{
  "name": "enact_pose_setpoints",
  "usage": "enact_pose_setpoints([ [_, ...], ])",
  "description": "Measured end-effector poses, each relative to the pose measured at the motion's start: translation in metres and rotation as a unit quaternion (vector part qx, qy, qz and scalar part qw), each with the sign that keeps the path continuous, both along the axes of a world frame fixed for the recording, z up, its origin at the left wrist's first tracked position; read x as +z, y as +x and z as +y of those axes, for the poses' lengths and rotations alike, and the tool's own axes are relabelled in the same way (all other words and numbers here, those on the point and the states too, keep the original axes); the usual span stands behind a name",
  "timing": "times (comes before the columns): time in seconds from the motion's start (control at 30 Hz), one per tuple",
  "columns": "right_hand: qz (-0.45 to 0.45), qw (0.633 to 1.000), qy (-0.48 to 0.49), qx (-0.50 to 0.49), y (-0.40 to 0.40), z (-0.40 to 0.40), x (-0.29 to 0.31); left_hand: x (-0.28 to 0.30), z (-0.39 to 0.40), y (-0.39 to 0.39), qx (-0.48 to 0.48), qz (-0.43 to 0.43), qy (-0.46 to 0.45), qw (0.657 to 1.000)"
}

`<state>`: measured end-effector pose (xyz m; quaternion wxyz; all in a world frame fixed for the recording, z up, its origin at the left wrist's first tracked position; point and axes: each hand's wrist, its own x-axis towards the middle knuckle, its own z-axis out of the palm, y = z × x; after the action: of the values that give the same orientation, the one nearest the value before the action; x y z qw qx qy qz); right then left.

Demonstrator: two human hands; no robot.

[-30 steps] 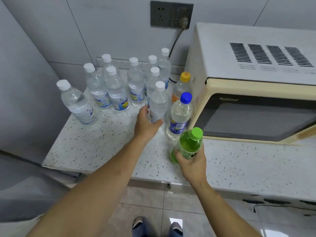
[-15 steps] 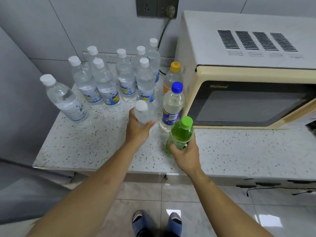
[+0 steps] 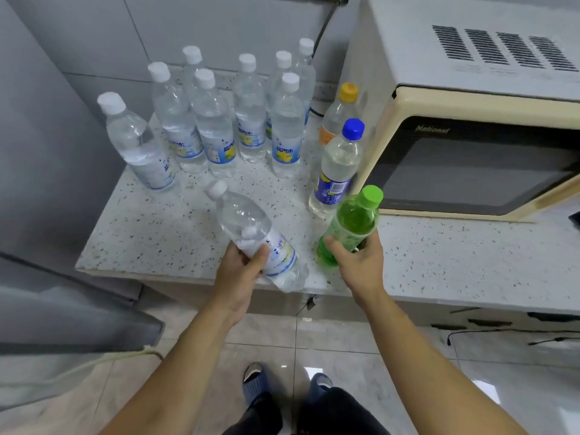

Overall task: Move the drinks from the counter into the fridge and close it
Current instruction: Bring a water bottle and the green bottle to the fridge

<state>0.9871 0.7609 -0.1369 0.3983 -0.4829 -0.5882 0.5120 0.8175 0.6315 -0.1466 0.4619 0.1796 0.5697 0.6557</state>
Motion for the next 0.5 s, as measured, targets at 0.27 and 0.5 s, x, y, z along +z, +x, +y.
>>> enact_pose_setpoints([
  [0.27,0.079,0.988,-0.117,0.064,0.024,-0.033,0.004,0.008,-0.054,0.047,0.054,-0.184,-0.077,0.978],
  [0.5,0.073,0.957,-0.200,0.198,0.054,-0.061,-0.005,-0.005,-0.094,0.107,0.157,-0.267,-0.065,0.948],
])
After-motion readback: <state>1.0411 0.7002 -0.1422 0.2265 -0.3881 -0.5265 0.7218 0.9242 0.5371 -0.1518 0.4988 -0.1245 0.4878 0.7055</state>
